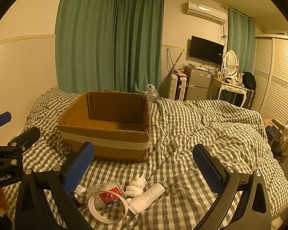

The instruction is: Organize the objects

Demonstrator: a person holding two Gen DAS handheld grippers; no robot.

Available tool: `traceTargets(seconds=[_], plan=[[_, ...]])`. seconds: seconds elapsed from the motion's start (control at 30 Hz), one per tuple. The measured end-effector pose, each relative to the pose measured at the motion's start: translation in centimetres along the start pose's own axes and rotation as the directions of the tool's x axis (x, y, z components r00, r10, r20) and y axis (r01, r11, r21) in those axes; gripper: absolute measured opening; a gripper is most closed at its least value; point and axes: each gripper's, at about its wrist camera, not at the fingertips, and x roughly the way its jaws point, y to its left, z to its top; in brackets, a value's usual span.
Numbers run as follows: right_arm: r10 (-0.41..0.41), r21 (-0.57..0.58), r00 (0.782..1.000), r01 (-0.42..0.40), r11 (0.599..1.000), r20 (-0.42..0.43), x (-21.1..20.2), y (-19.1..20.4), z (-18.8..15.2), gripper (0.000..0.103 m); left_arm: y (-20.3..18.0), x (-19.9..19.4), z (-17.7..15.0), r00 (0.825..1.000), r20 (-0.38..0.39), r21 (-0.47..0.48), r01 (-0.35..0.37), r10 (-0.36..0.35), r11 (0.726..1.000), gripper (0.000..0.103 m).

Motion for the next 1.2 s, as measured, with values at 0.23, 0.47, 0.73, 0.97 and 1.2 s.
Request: traceTargets(seconds=[0.23, 0.47, 0.73, 0.97, 1.2], plan=[[0.011, -0.002, 1.0, -0.011, 1.0, 0.003, -0.2, 0.3, -0.1, 0.103, 0.2, 0.0, -0.2, 1.0, -0.005, -0.011, -0.005, 0.005, 1.0, 0.103], [0.024, -0.006, 1.0, -0.023, 1.0, 0.003, -0.2, 0.4, -0.1, 0.103, 0.2, -0.1, -0.2, 1.0, -0.013, -0.008, -0.007, 0.006, 1.0, 0.103], [0.033, -0.013, 0.999, -0.033, 0.999, 0.003, -0.3, 0.7, -0.2, 0.103, 0.2, 0.0, -0.3, 1.0, -0.026, -0.013, -0.009, 0.008, 1.0, 0.103], [0.037, -0.013, 0.999, -0.037, 0.999, 0.004, -0.3, 0.9, -0.1, 0.103, 0.2, 0.0, -0.5, 0.999, -0.034, -0.011, -0.013, 0.013, 1.0, 0.103], [0.048, -0.024, 0.999, -0.048, 0.999, 0.002, -0.6, 1.5, -0.4, 0.102, 0.3, 0.1, -0.7, 0.999, -0.05, -0.025, -0.003, 0.002, 1.0, 0.103]])
